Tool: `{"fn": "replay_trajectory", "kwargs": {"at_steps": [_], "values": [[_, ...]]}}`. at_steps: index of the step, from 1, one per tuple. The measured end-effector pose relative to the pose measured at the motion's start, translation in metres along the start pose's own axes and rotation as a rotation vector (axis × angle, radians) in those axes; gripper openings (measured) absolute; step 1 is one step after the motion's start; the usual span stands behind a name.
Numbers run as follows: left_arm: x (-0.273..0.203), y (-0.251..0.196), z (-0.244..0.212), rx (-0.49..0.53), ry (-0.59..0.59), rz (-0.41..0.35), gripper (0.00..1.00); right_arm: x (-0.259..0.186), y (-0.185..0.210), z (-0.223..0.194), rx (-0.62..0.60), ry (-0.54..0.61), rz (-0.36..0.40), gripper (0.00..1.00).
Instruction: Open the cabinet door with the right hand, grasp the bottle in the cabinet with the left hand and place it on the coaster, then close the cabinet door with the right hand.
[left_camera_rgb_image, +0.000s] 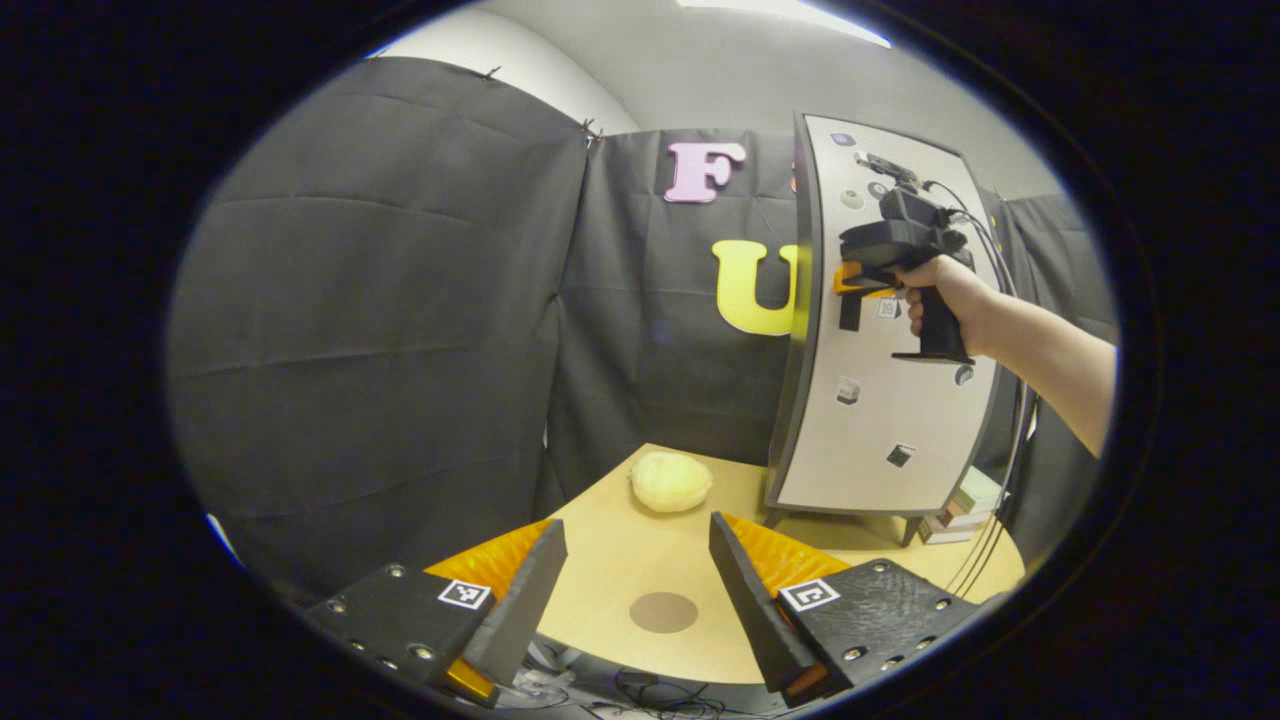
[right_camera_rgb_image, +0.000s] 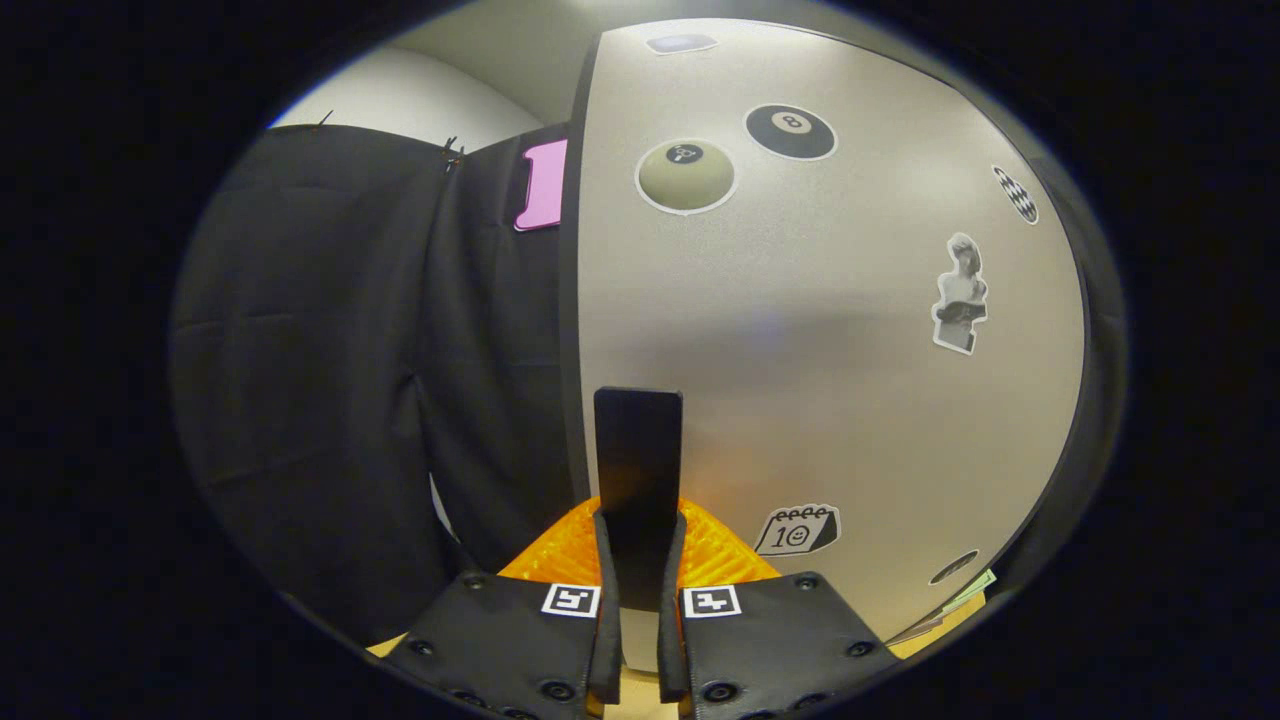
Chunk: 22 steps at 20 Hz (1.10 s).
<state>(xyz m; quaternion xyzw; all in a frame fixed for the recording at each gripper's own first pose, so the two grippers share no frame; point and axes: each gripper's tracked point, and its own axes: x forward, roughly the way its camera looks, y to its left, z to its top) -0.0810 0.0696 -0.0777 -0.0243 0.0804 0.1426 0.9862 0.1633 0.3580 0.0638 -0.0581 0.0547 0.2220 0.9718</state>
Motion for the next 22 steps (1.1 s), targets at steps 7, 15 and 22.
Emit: {"fn": "replay_trajectory", "kwargs": {"at_steps": [7,15,22], "values": [[-0.025,-0.043,0.042,0.023,-0.029,0.044,0.86,-0.036,0.009,-0.003,-0.029,0.0,0.154,0.16],[-0.055,-0.072,0.075,0.145,-0.053,0.056,0.86,-0.045,0.004,-0.003,0.011,0.001,0.268,0.16],[-0.023,-0.13,0.117,0.171,-0.095,-0.194,0.87,-0.047,-0.001,-0.004,0.019,-0.008,0.255,0.15]]}}
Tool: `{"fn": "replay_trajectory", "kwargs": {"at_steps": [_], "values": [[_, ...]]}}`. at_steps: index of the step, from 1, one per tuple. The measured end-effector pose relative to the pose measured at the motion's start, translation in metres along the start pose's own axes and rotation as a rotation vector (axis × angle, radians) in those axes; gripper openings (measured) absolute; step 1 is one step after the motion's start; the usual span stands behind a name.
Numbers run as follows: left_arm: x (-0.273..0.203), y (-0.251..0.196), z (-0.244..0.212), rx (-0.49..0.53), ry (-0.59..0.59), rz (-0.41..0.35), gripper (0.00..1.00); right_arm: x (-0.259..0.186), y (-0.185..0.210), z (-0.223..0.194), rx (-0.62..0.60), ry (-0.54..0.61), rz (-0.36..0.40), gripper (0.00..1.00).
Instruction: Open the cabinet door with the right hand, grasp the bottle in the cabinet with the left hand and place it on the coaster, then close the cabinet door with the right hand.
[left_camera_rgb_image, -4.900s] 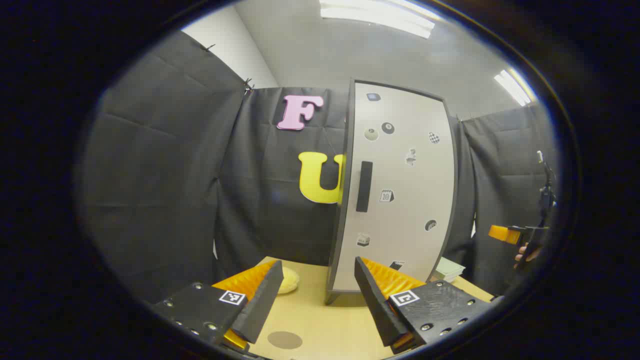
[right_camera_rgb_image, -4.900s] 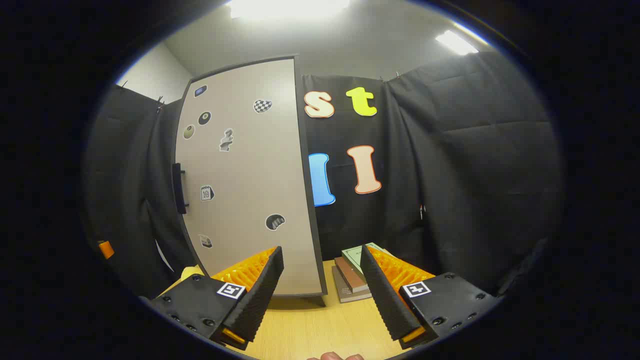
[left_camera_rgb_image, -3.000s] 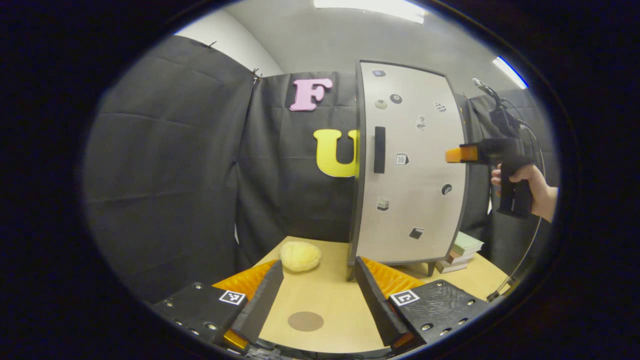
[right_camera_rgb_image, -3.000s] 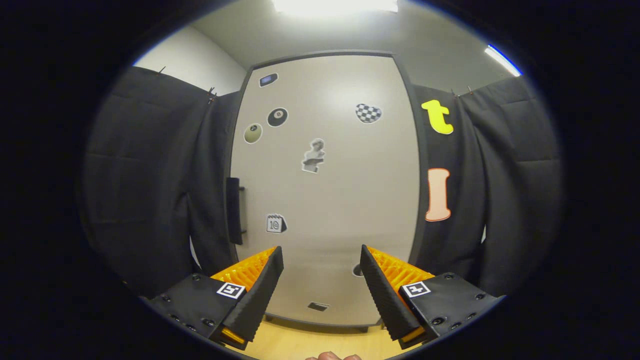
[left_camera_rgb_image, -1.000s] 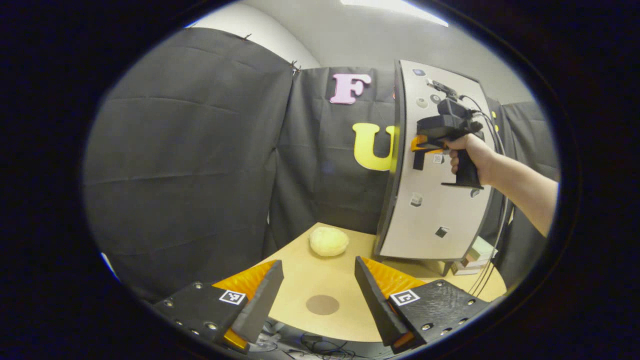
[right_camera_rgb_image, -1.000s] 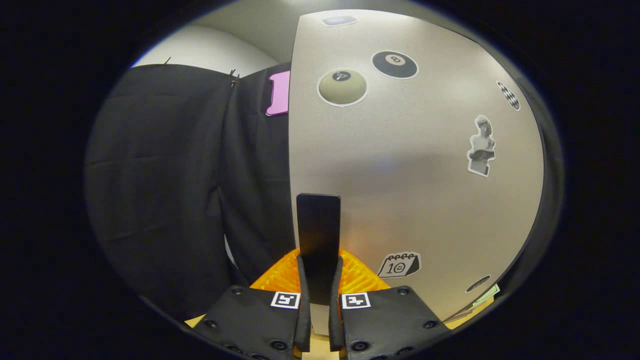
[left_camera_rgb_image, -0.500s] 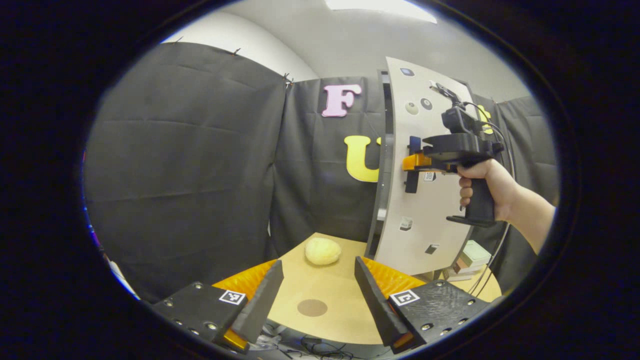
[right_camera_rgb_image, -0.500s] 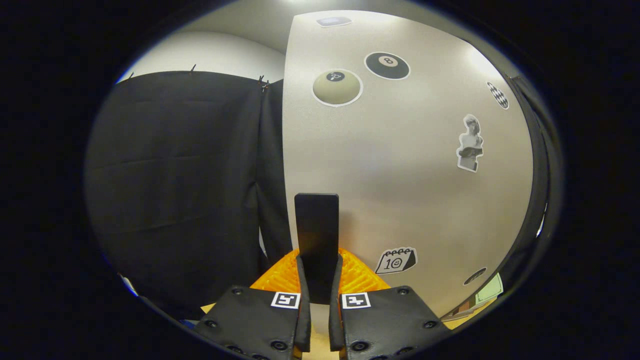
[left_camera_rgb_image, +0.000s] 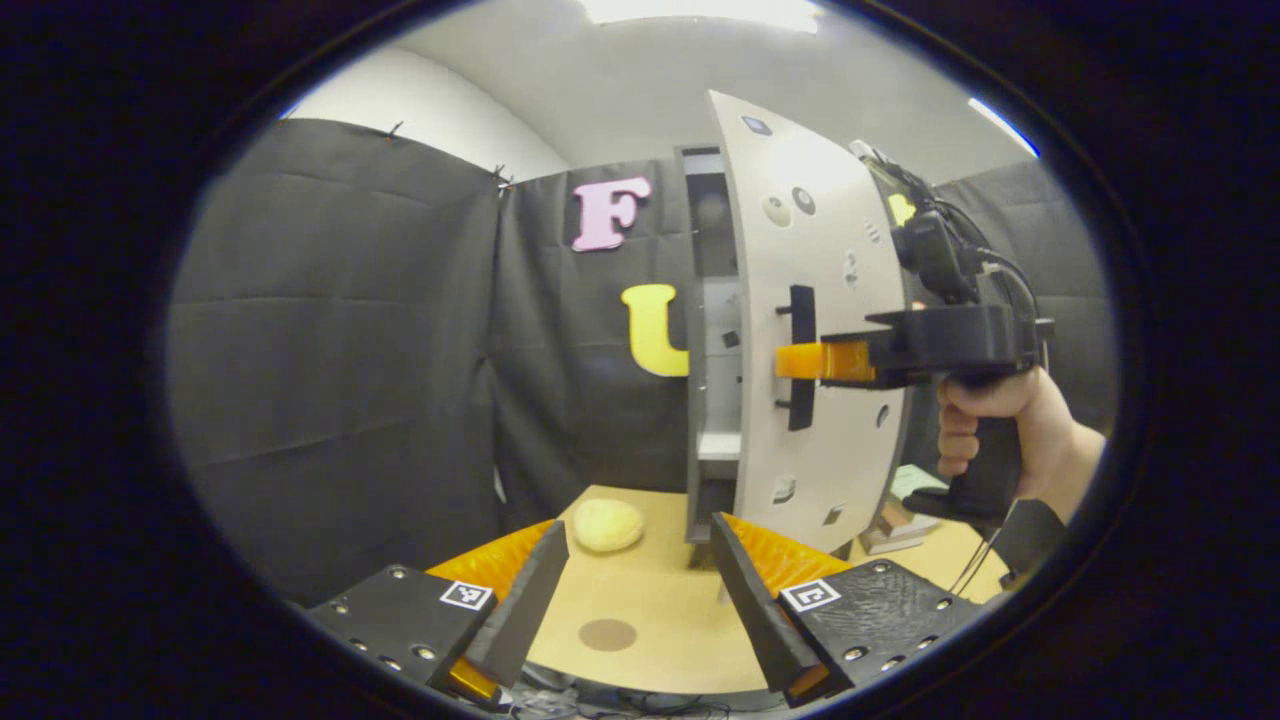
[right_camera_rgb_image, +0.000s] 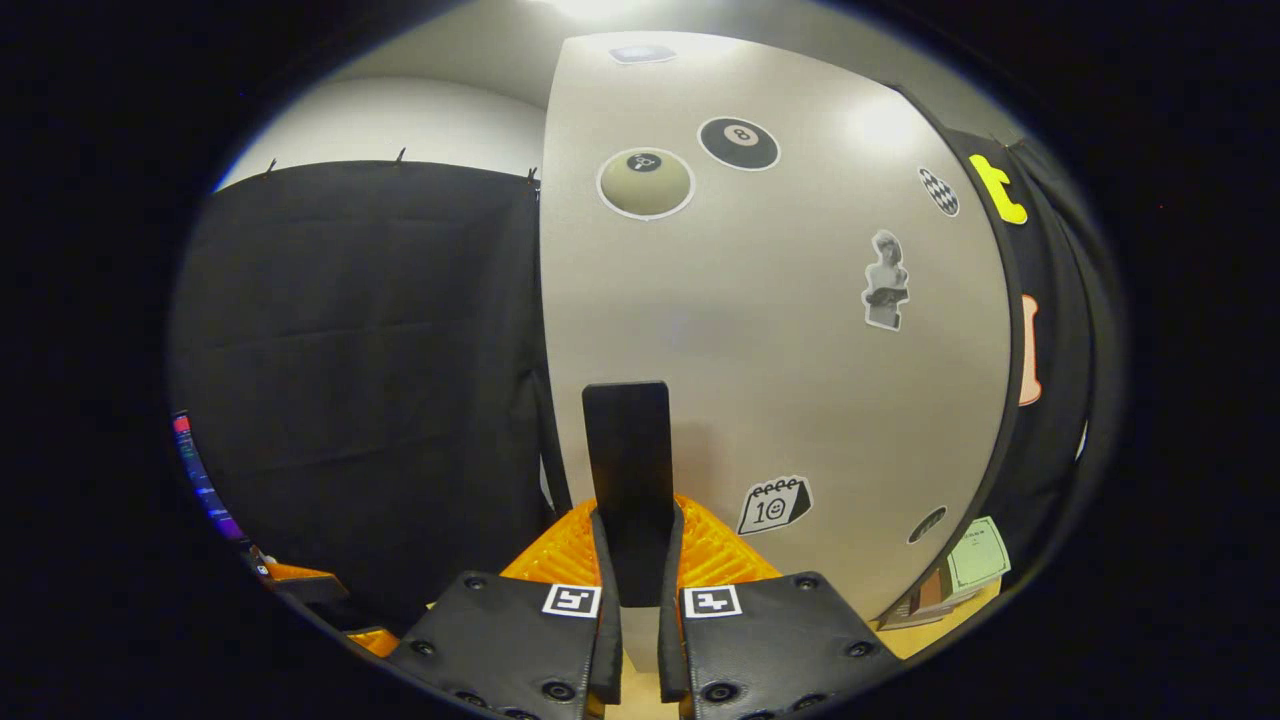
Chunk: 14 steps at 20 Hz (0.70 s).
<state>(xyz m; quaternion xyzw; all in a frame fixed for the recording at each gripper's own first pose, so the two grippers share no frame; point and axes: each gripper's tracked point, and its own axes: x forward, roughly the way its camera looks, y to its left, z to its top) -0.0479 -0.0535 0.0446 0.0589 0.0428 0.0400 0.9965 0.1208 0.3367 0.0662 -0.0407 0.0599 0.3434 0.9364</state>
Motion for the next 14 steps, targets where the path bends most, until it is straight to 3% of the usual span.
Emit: {"fn": "replay_trajectory", "kwargs": {"at_steps": [5,10,14], "values": [[0.037,0.006,0.01,0.043,-0.036,-0.143,0.87,0.001,-0.004,0.002,0.031,-0.01,-0.076,0.16],[0.067,-0.002,0.008,-0.01,-0.041,-0.282,0.9,-0.002,-0.008,0.006,0.046,-0.011,-0.181,0.16],[0.076,-0.001,-0.004,-0.055,-0.032,-0.328,0.87,-0.002,-0.014,0.008,0.057,-0.007,-0.289,0.14]]}}
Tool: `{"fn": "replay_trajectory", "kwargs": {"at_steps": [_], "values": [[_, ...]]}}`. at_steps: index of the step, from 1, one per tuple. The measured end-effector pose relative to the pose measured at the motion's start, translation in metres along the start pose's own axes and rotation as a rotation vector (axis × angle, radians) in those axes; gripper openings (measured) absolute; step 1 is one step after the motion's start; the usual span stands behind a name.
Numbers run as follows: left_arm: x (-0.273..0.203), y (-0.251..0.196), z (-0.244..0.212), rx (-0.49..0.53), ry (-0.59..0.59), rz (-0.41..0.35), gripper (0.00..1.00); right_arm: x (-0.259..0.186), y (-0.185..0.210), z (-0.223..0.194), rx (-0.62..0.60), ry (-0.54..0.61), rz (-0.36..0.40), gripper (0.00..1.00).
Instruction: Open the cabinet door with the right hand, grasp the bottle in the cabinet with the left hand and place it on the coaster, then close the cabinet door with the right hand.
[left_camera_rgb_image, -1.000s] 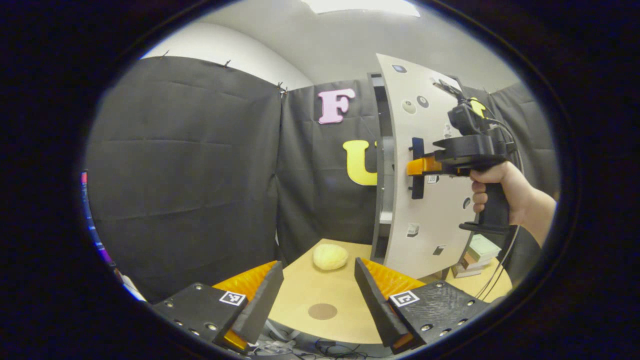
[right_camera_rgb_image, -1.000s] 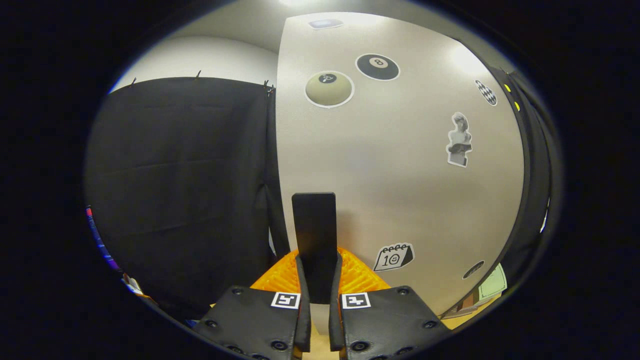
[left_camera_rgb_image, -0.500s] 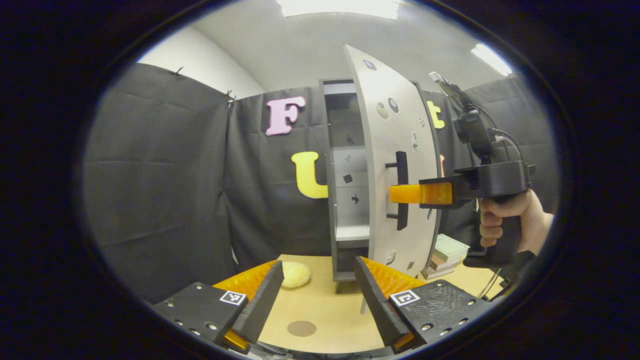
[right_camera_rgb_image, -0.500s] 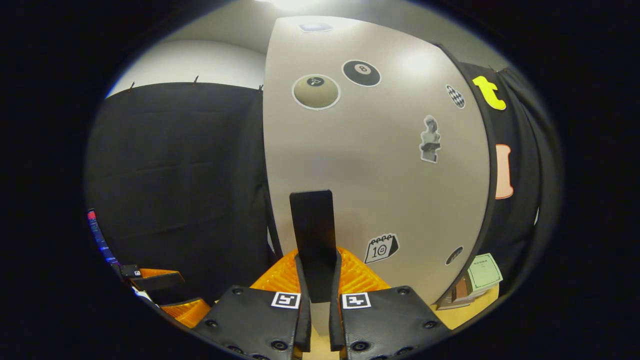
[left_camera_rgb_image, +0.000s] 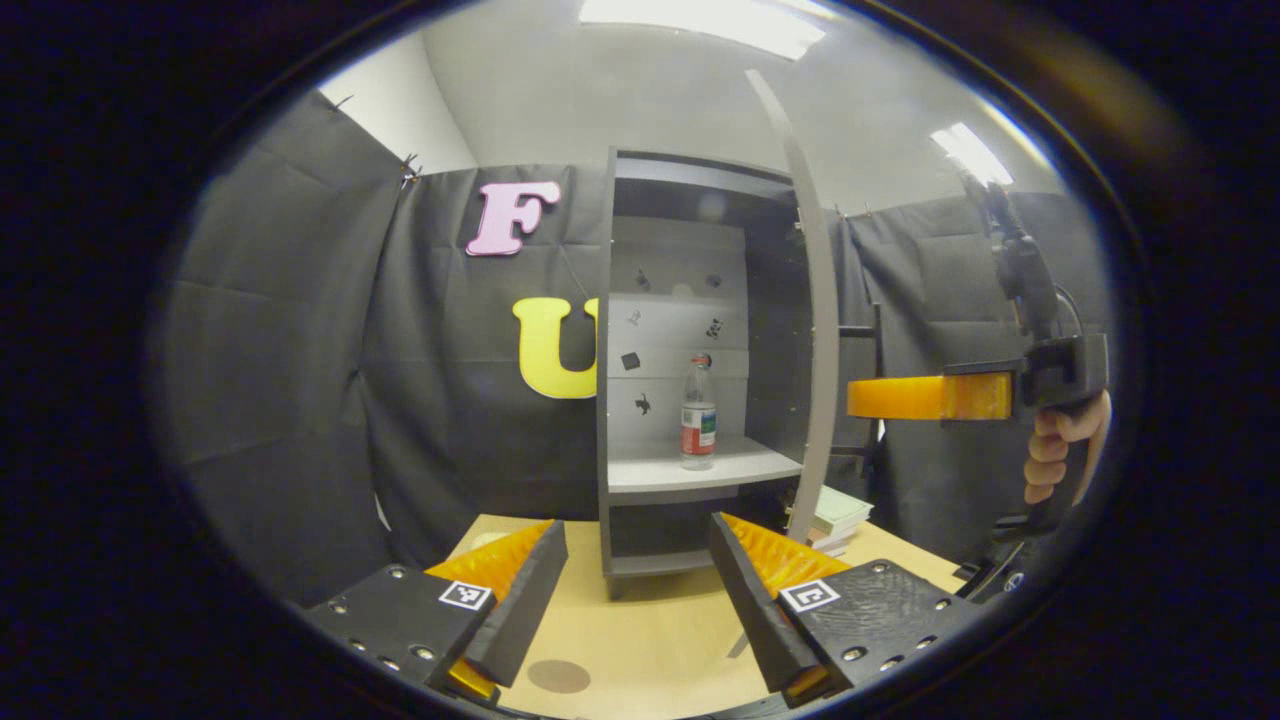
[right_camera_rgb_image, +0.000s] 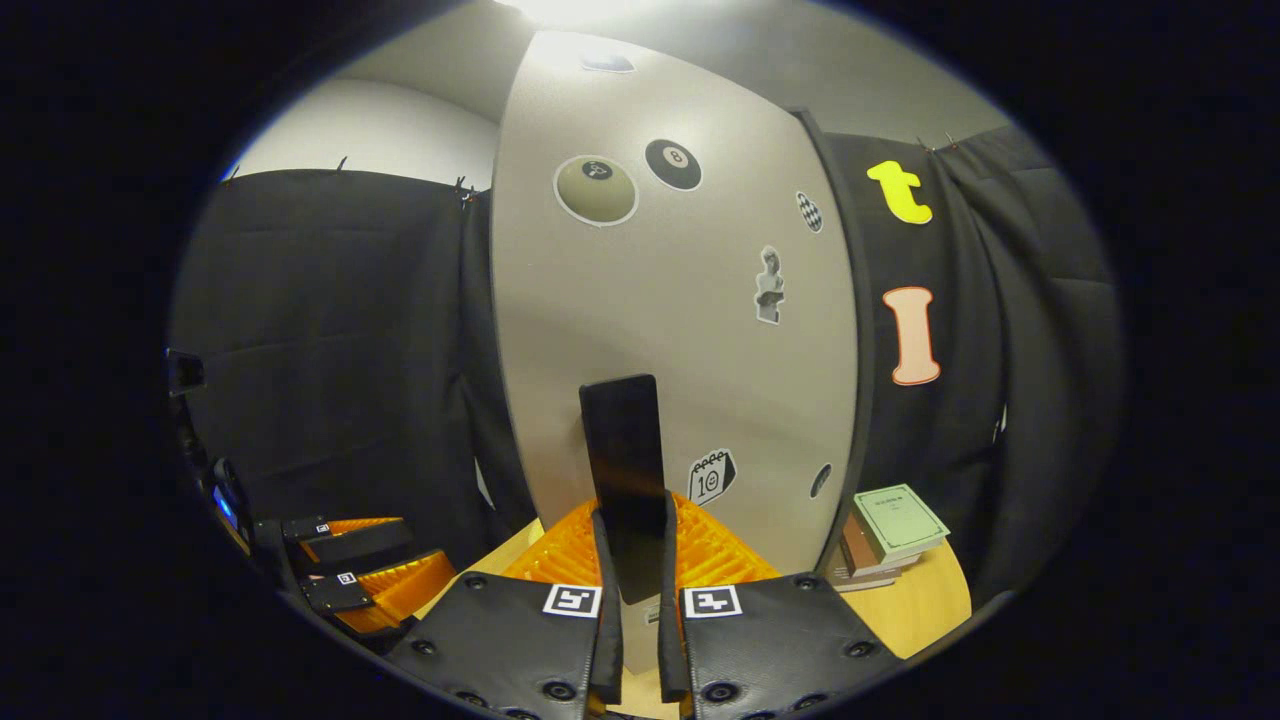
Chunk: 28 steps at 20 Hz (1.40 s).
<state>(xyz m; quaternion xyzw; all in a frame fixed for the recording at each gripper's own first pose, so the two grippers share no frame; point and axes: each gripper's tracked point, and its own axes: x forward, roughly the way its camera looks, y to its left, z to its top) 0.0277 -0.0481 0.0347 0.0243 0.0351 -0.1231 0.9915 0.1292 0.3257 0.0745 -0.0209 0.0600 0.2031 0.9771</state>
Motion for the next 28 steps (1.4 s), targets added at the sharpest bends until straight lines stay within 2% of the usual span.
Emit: {"fn": "replay_trajectory", "kwargs": {"at_steps": [7,11,12,13,15,16,17,18,20,21,22,23,25,28], "values": [[0.006,0.004,-0.007,-0.067,-0.006,-0.007,0.86,-0.007,-0.009,-0.001,0.06,-0.008,-0.132,0.16],[0.009,-0.001,-0.017,-0.113,0.014,-0.025,0.87,-0.005,-0.01,-0.015,0.011,0.019,-0.184,0.15],[0.009,-0.001,-0.02,-0.116,0.025,-0.031,0.89,-0.005,-0.012,-0.016,0.018,0.027,-0.189,0.14],[0.008,-0.001,-0.021,-0.113,0.027,-0.03,0.89,-0.003,-0.015,-0.011,0.013,-0.016,-0.186,0.1],[0.005,-0.001,-0.025,-0.097,0.032,-0.041,0.89,-0.006,-0.027,-0.01,-0.065,-0.032,-0.208,0.06],[0.002,-0.001,-0.027,-0.084,0.028,-0.041,0.89,-0.012,-0.034,-0.01,-0.071,-0.033,-0.228,0.09],[-0.001,0.001,-0.026,-0.073,0.027,-0.031,0.86,-0.013,-0.04,-0.011,-0.04,-0.035,-0.246,0.09],[-0.006,0.002,-0.027,-0.073,0.026,-0.024,0.89,-0.016,-0.046,-0.011,0.007,-0.045,-0.258,0.09],[-0.007,0.002,-0.028,-0.097,0.022,-0.02,0.86,-0.023,-0.062,-0.01,0.063,-0.053,-0.293,0.12],[-0.007,0.002,-0.029,-0.113,0.024,-0.018,0.86,-0.023,-0.069,-0.009,0.074,-0.055,-0.315,0.07],[-0.007,0.004,-0.033,-0.129,0.03,-0.014,0.89,-0.024,-0.077,-0.008,0.075,-0.059,-0.332,0.07],[-0.007,0.005,-0.035,-0.144,0.036,-0.011,0.86,-0.024,-0.086,-0.009,0.073,-0.057,-0.346,0.09],[-0.005,0.007,-0.037,-0.169,0.043,-0.011,0.89,-0.03,-0.104,-0.008,0.065,-0.058,-0.382,0.09],[0.002,0.01,-0.047,-0.171,0.07,-0.018,0.86,-0.032,-0.116,-0.007,0.067,-0.047,-0.375,0.03]]}}
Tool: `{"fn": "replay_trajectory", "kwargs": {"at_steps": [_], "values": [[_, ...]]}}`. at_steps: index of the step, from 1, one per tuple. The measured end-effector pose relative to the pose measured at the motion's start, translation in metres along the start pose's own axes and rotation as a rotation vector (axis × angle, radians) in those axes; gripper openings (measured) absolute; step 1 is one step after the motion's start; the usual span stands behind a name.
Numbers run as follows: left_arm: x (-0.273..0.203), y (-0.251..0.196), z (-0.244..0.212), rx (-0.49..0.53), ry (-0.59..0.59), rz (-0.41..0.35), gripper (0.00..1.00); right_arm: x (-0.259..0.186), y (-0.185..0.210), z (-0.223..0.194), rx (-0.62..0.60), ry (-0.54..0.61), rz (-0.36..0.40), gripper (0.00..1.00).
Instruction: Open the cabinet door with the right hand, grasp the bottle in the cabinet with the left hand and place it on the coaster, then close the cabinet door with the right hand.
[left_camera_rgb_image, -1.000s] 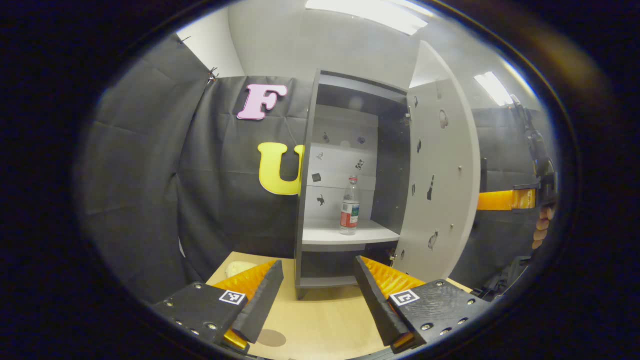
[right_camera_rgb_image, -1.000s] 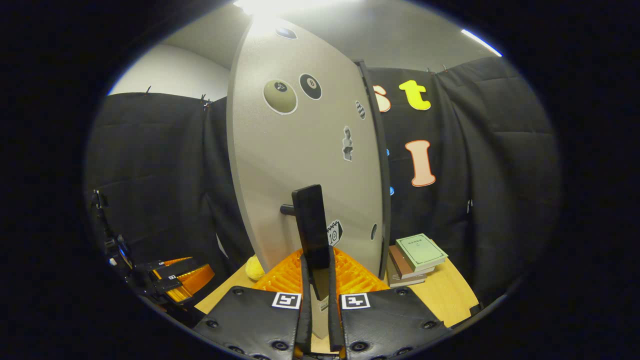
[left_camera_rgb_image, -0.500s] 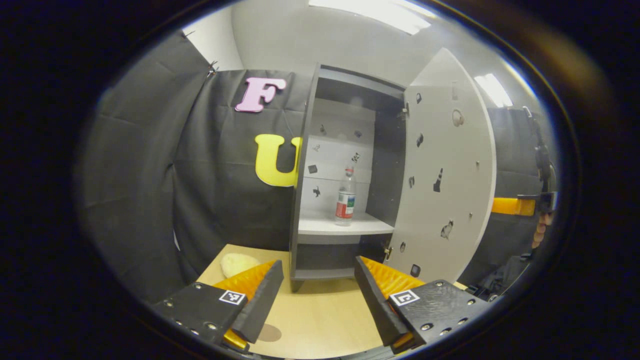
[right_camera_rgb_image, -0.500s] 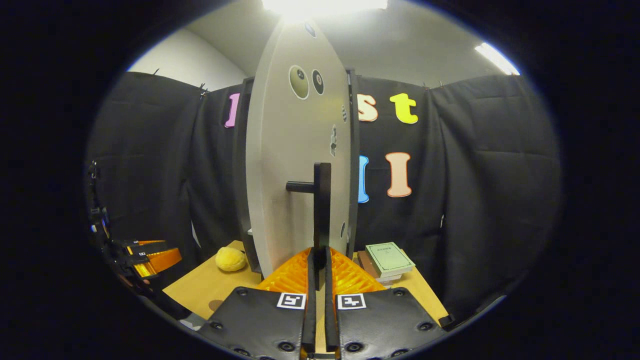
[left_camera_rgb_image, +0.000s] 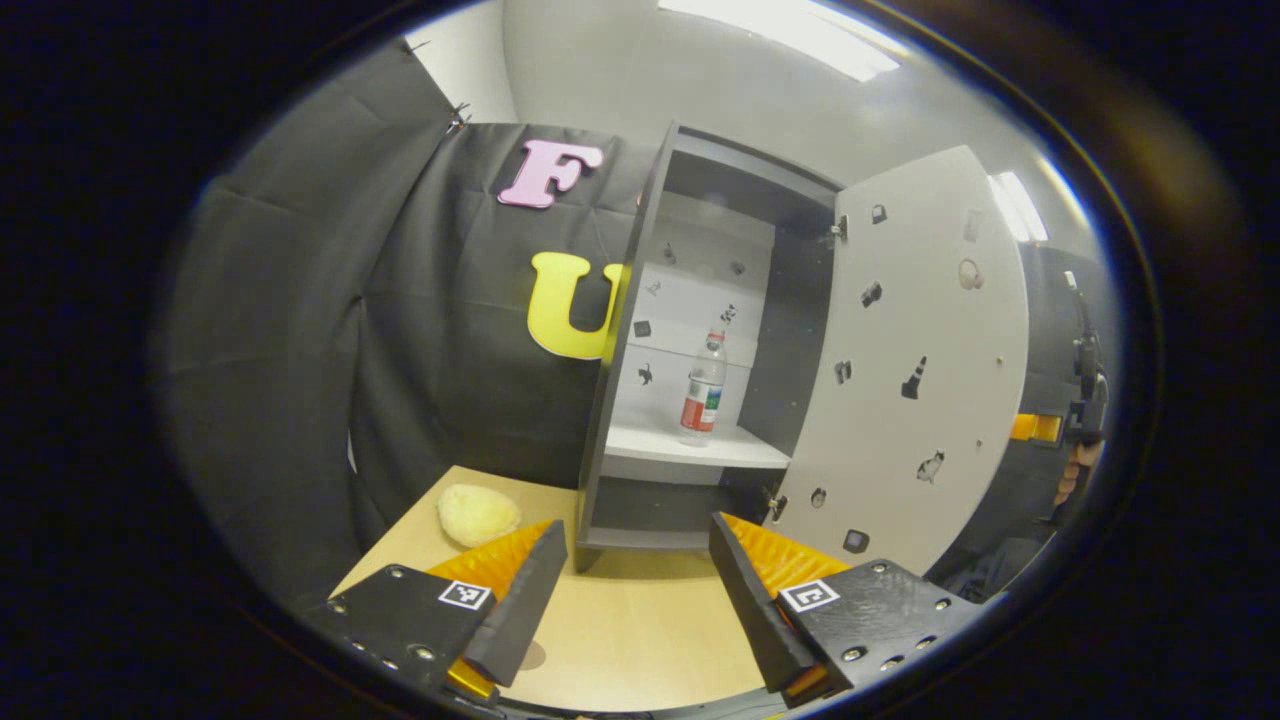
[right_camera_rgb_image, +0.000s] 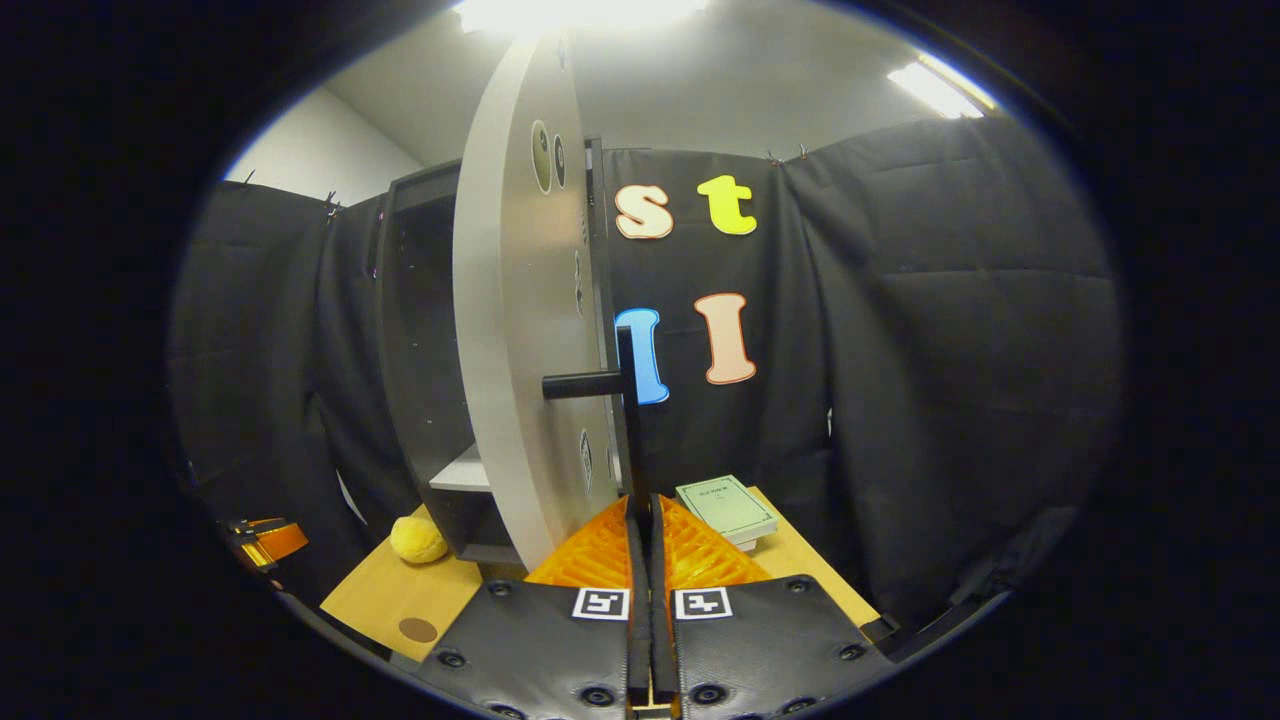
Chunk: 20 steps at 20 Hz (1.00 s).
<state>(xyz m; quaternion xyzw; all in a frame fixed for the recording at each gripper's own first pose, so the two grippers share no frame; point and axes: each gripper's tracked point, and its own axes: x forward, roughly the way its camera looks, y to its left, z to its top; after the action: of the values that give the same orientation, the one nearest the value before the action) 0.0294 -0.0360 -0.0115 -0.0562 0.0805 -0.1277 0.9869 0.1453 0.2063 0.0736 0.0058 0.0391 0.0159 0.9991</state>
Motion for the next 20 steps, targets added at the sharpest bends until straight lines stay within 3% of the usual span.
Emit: {"fn": "replay_trajectory", "kwargs": {"at_steps": [5,8,13,14,16,17,18,20], "values": [[0.009,0.0,-0.002,0.019,0.03,-0.027,0.89,-0.01,-0.005,-0.001,-0.029,-0.001,-0.011,0.05],[0.019,-0.001,-0.001,0.023,0.04,-0.054,0.89,-0.036,-0.016,0.0,0.018,-0.01,-0.04,0.07],[0.068,-0.011,0.014,0.088,0.019,-0.109,0.89,-0.073,-0.073,-0.008,0.048,0.001,-0.222,0.05],[0.08,-0.017,0.022,0.099,0.006,-0.118,0.89,-0.075,-0.082,-0.008,0.069,0.005,-0.25,0.0],[0.107,-0.03,0.037,0.114,-0.012,-0.13,0.86,-0.071,-0.102,-0.005,0.1,-0.004,-0.293,0.07],[0.121,-0.036,0.047,0.121,-0.024,-0.127,0.89,-0.065,-0.112,-0.003,0.108,-0.012,-0.31,0.17],[0.135,-0.043,0.058,0.126,-0.041,-0.131,0.86,-0.057,-0.119,0.001,0.11,-0.018,-0.314,0.22],[0.164,-0.057,0.081,0.144,-0.07,-0.131,0.88,-0.041,-0.133,0.007,0.107,-0.029,-0.326,0.23]]}}
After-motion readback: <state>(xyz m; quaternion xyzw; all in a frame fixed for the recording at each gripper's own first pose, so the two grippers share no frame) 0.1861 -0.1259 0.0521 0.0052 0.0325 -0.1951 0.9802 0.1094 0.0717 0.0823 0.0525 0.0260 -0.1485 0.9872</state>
